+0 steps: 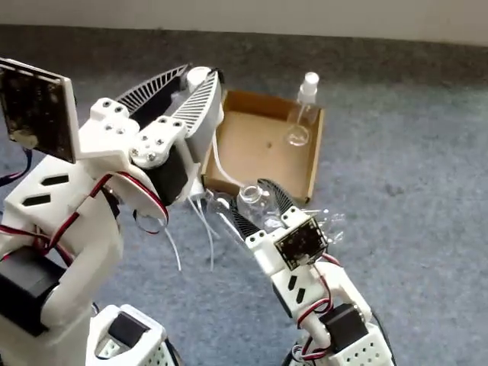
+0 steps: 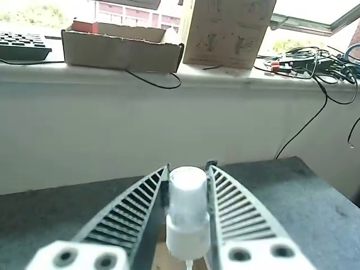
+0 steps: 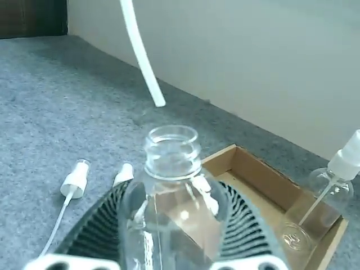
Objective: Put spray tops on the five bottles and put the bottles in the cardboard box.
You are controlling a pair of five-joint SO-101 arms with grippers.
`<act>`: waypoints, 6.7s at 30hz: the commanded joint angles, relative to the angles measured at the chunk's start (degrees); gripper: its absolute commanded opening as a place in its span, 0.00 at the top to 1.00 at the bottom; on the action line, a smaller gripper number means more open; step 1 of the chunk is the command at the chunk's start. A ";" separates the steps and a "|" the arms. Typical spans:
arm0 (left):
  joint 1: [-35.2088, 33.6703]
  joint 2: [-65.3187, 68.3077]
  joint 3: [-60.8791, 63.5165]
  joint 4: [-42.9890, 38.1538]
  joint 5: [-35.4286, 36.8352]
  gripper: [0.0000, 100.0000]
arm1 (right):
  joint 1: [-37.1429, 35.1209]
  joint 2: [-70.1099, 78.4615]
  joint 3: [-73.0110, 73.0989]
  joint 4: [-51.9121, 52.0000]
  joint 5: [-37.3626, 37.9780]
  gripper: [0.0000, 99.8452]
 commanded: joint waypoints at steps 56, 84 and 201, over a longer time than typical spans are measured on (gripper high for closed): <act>5.05 -10.51 27.91 -7.21 -5.36 0.75 | 3.91 -0.66 -0.84 -1.36 -8.70 1.00; -2.59 -10.51 46.20 -18.73 -9.67 0.75 | 3.91 -0.66 -0.92 -1.27 -8.70 1.00; -20.00 -28.70 86.90 -30.51 -9.41 0.75 | 24.22 113.36 -36.97 -83.74 -12.66 1.00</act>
